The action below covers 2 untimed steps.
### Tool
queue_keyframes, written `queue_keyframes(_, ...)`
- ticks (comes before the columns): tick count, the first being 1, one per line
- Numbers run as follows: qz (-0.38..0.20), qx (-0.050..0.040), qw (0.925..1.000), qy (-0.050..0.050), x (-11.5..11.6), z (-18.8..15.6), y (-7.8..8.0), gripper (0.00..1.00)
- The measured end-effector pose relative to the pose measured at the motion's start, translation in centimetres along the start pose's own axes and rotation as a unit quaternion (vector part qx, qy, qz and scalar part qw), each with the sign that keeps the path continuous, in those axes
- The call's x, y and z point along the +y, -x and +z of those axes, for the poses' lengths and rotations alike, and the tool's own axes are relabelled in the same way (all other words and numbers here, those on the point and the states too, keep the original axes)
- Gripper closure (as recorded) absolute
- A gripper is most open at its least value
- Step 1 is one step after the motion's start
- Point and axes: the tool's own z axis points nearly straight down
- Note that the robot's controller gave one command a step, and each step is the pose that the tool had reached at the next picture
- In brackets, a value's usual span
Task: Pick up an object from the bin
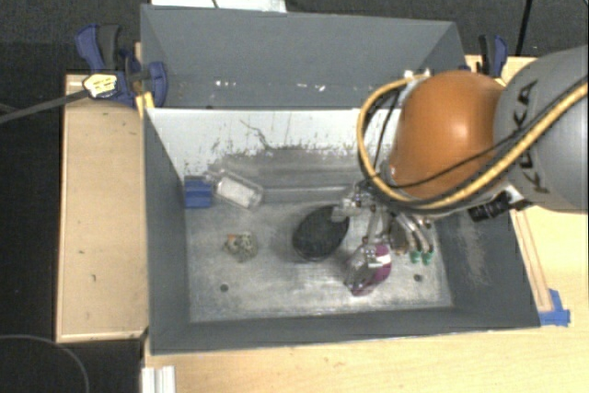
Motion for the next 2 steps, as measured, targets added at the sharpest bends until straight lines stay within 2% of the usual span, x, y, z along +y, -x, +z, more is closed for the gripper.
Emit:
queue_keyframes(1,-0.089,-0.0077,0.996,0.001,-0.28,13.63,5.06,0.0)
queue_keyframes(2,-0.088,-0.0069,0.9961,0.001,-0.3,13.35,5.0,1.0)
